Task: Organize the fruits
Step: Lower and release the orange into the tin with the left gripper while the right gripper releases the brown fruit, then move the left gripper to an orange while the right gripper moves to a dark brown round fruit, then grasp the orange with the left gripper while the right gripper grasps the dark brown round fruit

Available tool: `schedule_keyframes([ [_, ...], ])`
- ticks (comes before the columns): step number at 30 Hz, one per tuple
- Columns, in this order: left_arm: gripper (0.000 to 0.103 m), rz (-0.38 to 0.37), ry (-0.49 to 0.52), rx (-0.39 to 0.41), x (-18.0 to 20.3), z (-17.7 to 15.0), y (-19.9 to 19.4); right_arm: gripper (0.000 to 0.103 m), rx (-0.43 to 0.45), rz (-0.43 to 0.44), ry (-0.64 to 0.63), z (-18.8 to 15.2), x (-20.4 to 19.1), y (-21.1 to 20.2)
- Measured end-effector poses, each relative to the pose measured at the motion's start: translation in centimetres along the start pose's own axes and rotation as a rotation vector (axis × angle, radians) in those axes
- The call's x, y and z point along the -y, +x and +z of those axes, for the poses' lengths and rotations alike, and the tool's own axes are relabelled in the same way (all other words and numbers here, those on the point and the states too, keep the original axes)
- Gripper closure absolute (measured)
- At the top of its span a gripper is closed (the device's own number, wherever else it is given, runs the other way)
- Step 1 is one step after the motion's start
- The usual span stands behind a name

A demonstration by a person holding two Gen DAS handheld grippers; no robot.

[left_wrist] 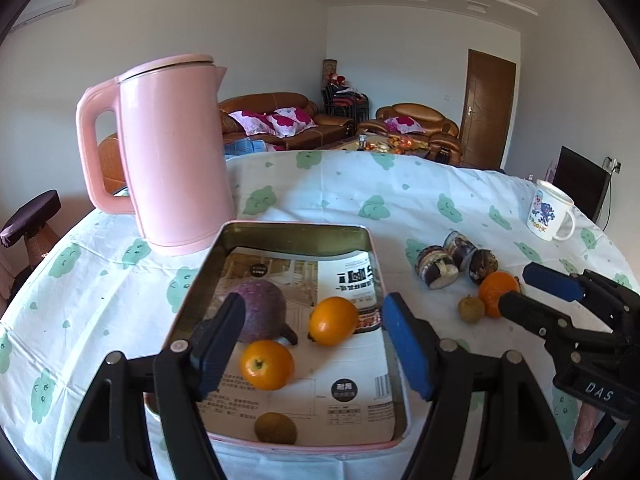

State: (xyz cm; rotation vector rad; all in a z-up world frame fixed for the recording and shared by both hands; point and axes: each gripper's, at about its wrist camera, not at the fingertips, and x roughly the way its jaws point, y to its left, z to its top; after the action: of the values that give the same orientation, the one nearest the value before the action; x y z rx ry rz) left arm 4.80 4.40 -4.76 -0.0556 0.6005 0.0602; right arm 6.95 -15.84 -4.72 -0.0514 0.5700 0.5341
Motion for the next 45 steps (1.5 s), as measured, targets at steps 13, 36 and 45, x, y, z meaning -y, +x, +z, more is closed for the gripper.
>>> schedule_keyframes([
  [13,0.029,-0.187,0.212,-0.065,12.4,1.1,3.6,0.050,0.006,-0.198,0.198,-1.7,9.3,-1.7],
  [36,0.055,-0.294,0.150,-0.083,12.8,2.1,6.0,0.043,-0.029,-0.168,0.213,-1.3,9.9,-0.5],
  [45,0.055,-0.130,0.082,0.000,8.8,2.6,5.7,0.043,-0.168,-0.128,0.134,-0.2,7.7,3.9],
])
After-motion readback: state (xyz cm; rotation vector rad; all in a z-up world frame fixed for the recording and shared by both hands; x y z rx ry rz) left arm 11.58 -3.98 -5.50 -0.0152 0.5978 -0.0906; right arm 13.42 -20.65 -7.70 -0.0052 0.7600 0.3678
